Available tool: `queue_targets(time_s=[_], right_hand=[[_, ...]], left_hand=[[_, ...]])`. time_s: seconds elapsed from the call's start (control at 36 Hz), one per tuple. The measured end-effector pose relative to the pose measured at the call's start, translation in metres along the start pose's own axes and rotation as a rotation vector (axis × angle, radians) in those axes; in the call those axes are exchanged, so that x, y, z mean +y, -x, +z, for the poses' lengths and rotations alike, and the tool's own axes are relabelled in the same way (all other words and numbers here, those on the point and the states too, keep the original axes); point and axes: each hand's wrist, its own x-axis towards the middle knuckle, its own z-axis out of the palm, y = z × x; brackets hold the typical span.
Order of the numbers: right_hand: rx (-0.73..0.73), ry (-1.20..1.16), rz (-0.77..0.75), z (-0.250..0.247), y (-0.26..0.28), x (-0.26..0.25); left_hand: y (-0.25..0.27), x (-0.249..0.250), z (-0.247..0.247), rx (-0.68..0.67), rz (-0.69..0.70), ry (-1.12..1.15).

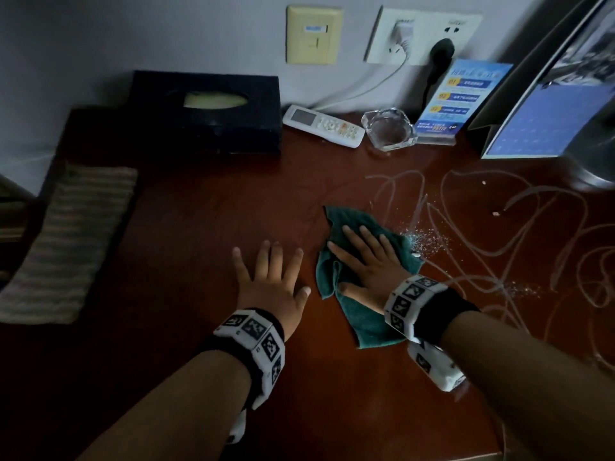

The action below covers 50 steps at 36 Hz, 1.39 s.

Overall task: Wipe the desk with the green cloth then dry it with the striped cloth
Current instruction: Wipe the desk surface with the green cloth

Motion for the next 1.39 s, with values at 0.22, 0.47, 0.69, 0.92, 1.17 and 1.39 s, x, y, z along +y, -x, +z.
queue_targets(time_s=[0.22, 0.47, 0.69, 0.92, 1.17, 1.39], right_hand=[[0.048, -0.043, 0.104, -0.021, -0.036, 0.005], [0.123, -0.115, 0.233, -0.037, -0.07, 0.009], [0.144, -0.16, 0.398, -0.052, -0.09, 0.032], [0.079, -0.217, 0.555, -0.07, -0.08, 0.064], [0.013, 0.074, -0.137, -0.064, -0.056, 0.074], [0.007, 0.046, -0.059, -0.064, -0.07, 0.075]], left_hand=[[-0.021, 0.019, 0.004, -0.062, -0.019, 0.189], [-0.027, 0.017, 0.004, -0.128, -0.014, 0.196], [-0.026, 0.016, 0.002, -0.155, -0.011, 0.193], [-0.028, 0.015, 0.002, -0.169, -0.007, 0.206], [-0.026, 0.015, 0.001, -0.156, -0.012, 0.2], [-0.027, 0.015, 0.001, -0.167, -0.017, 0.203]])
